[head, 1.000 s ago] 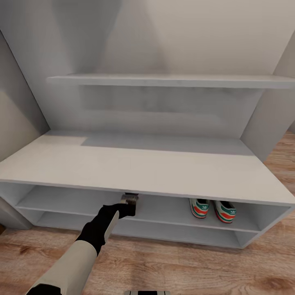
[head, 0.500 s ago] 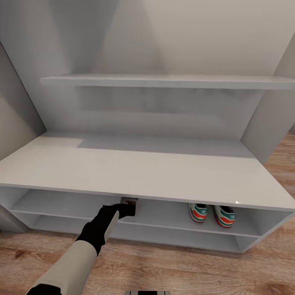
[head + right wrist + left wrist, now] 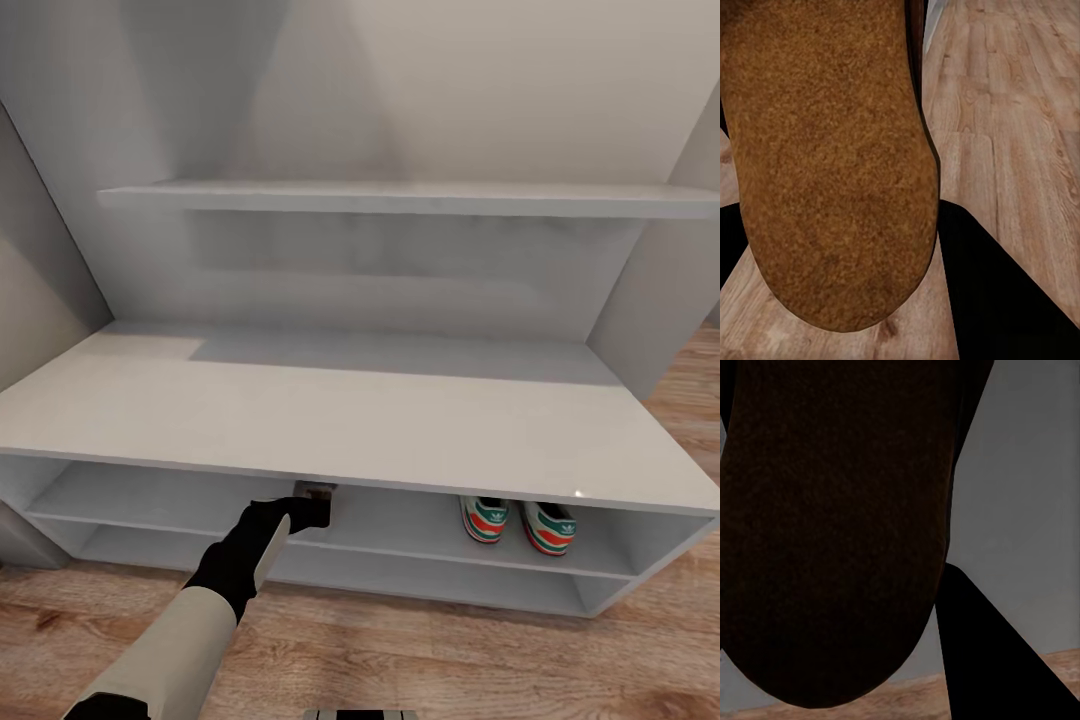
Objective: Pick up the two gym shoes and the two sandals from the corridor floor and place them onto the hallstand (shoe rack) in the corridor, making sure they are on the rack and not on the floor. Arrange them so the two gym shoes are next to each other and the two sandals are next to each other.
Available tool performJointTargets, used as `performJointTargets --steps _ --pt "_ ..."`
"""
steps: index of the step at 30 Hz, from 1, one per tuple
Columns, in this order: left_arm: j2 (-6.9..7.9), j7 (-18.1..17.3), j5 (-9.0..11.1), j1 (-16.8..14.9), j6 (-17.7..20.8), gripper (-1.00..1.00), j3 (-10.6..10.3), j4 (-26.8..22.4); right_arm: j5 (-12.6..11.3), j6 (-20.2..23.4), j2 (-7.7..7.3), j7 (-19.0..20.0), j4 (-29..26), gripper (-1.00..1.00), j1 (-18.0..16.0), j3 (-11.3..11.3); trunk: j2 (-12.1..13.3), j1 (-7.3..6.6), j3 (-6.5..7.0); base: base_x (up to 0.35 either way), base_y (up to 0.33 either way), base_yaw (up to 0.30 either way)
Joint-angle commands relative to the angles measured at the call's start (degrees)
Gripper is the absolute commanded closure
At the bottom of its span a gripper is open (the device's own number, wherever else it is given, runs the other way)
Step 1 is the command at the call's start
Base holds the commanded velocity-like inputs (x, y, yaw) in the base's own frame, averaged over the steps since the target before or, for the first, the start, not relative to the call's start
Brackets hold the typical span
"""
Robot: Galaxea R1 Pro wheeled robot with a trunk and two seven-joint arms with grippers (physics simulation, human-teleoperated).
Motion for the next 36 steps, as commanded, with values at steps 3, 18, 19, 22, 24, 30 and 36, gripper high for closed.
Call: performJointTargets --steps 3,18,19,22,24,30,36 --pt "0.02 -0.19 0.15 -0.02 0.33 1.00 -0.03 -0.09 0.11 0.28 -0.01 0.10 -0.05 1.00 -0.07 -0.03 -0.02 -0.01 -0.05 0.000 0.000 0.000" --pt "0.02 -0.18 0.15 -0.02 0.31 1.00 -0.01 -0.10 0.11 0.27 -0.01 0.08 -0.05 1.00 -0.07 -0.03 -0.02 -0.01 -0.05 -0.163 0.042 0.000" --pt "0.02 -0.19 0.15 0.00 0.31 1.00 -0.01 -0.10 0.11 0.27 -0.01 0.07 -0.05 1.00 -0.07 -0.03 -0.02 -0.01 -0.05 -0.029 0.006 0.000" --pt "0.02 -0.19 0.15 -0.01 0.31 1.00 -0.04 -0.08 0.11 0.27 -0.01 0.09 -0.05 1.00 -0.07 -0.03 -0.02 -0.01 -0.05 -0.014 0.003 0.000" --pt "0.02 -0.18 0.15 -0.01 0.31 1.00 -0.06 -0.04 0.11 0.27 -0.01 0.08 -0.05 1.00 -0.07 -0.03 -0.02 -0.01 -0.05 0.063 0.001 0.000" --pt "0.02 -0.18 0.15 -0.02 0.31 1.00 -0.03 -0.04 0.11 0.26 -0.01 0.08 -0.05 1.00 -0.07 -0.03 -0.02 -0.01 -0.05 0.278 0.000 0.000" --pt "0.01 -0.19 0.15 0.00 0.31 1.00 -0.04 -0.02 0.11 0.28 -0.02 0.08 -0.05 1.00 -0.07 -0.03 -0.02 -0.01 -0.05 0.098 0.000 0.000"
